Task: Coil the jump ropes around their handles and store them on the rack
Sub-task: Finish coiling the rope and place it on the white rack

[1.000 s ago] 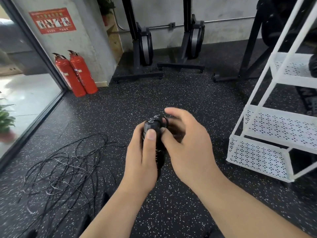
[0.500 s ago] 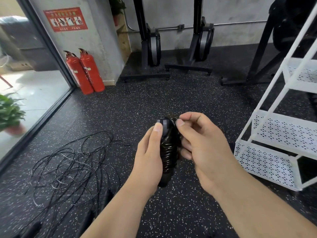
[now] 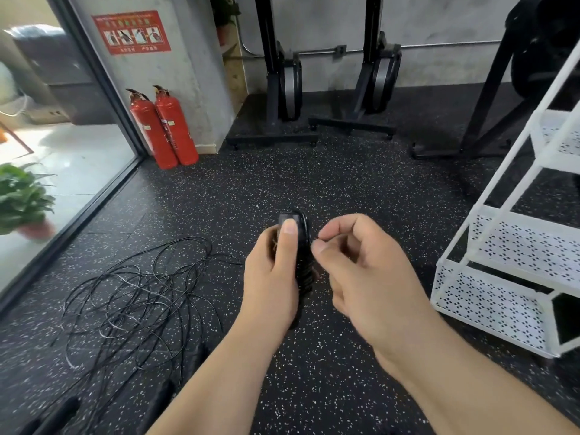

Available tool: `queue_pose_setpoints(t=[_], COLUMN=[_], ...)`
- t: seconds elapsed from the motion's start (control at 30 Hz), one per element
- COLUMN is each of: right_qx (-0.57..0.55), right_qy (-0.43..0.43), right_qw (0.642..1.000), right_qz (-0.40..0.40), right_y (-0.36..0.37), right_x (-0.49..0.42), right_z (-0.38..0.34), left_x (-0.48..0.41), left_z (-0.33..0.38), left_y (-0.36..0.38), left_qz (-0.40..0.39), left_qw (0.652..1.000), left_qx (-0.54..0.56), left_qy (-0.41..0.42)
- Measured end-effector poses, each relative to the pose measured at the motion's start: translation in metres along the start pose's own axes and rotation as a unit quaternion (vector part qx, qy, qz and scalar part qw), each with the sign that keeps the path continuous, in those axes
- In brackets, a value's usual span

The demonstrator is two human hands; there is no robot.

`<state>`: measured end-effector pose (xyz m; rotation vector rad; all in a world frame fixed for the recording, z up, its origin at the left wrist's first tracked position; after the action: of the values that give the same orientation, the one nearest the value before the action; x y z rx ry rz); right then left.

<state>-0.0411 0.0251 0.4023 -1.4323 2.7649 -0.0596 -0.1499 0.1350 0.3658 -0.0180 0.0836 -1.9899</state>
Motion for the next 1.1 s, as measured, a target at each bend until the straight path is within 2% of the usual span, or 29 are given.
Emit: queue_pose_setpoints(t=[0.03,0.1,0.2,0.27,0.33,0.43,0.53,0.6,0.73,0.87,1.0,1.1], right_qx=[-0.01,-0.108,-0.292,-0.351,-0.365,-0.295,-0.1,-0.033,-0.073,-0.061,-0.09,-0.084], right_qy=[0.013,0.071,0.161,0.197,0.205,0.153,0.073,0.039,0.065,0.098,0.119,0.074], right_qw=[1.0,0.991,0.942,0.915,0.908,0.943,0.992,0.999,0.991,0.99,0.988,0.993], right_qz=[0.009,0.031,0.039,0.031,0.012,-0.011,-0.014,0.006,0.087,0.078,0.047,0.04], right_y=[-0.007,-0.021,-0.023,-0.018,-0.014,-0.018,-0.017,-0.017,-0.042,-0.043,-0.027,-0.016], right_x=[-0.004,-0.016,-0.029,-0.031,-0.032,-0.034,-0.027,-0.025,-0.038,-0.043,-0.034,-0.032], right_z=[0.003,0.018,0.042,0.051,0.052,0.037,0.021,0.019,0.033,0.049,0.049,0.041], left_x=[0.002,0.006,0.017,0.023,0.025,0.021,0.011,0.008,0.01,0.023,0.02,0.015], left_z=[-0.002,-0.007,-0.013,-0.017,-0.019,-0.015,-0.015,-0.015,-0.014,-0.018,-0.016,-0.016], left_y=[0.003,0.013,0.032,0.041,0.045,0.035,0.018,0.015,0.033,0.046,0.048,0.039], left_qz=[-0.007,-0.037,-0.107,-0.138,-0.152,-0.109,-0.038,-0.018,-0.091,-0.153,-0.16,-0.098], left_qw=[1.0,0.997,0.98,0.964,0.953,0.963,0.989,0.995,0.992,0.984,0.985,0.992], left_qx=[0.008,0.041,0.128,0.176,0.207,0.198,0.092,0.055,0.05,0.049,-0.022,-0.081], left_qy=[-0.013,-0.049,-0.111,-0.146,-0.16,-0.145,-0.107,-0.082,-0.074,-0.078,-0.06,-0.023])
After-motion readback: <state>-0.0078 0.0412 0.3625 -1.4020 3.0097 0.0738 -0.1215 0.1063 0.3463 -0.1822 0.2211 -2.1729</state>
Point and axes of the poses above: each hand's wrist, its own x-axis away from the middle knuckle, its own y-axis out of the palm, z = x × y, the point moved 10 cm from there along -x, towards the middle knuckle, and after that the axes turned 1 degree about -z, right-handed, at the moved point
